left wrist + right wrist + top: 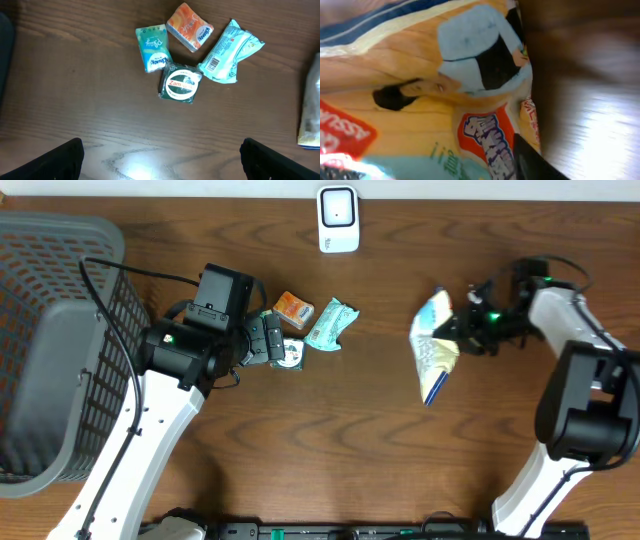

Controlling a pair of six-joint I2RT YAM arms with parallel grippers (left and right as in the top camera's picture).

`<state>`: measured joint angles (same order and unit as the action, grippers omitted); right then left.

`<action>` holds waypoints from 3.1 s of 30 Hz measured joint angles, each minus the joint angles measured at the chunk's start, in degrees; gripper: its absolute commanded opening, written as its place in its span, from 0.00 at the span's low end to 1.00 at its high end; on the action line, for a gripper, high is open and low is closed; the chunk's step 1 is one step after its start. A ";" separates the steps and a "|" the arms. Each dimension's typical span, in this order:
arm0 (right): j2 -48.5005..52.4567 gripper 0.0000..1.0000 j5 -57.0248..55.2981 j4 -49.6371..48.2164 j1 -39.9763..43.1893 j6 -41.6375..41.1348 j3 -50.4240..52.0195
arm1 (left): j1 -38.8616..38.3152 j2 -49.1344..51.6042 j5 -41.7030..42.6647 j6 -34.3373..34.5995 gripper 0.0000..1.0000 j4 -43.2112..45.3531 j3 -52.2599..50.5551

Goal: Scan the item barcode

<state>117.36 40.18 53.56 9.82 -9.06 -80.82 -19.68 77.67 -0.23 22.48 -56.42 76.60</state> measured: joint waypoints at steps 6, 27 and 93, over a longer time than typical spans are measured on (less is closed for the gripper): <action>-0.07 0.50 -7.74 10.69 2.75 2.12 -9.86 | -0.02 0.00 0.02 0.00 0.98 -0.02 0.00; -0.83 0.63 -20.68 11.85 -18.71 2.08 -15.28 | 0.00 0.00 0.00 0.00 0.98 0.00 0.00; -4.35 0.46 7.72 -13.42 -0.44 0.44 10.69 | -0.02 0.00 0.02 0.00 0.98 0.00 0.00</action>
<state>113.01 47.90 40.14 9.39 -8.62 -70.13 -19.70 77.67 -0.21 22.48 -56.42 76.60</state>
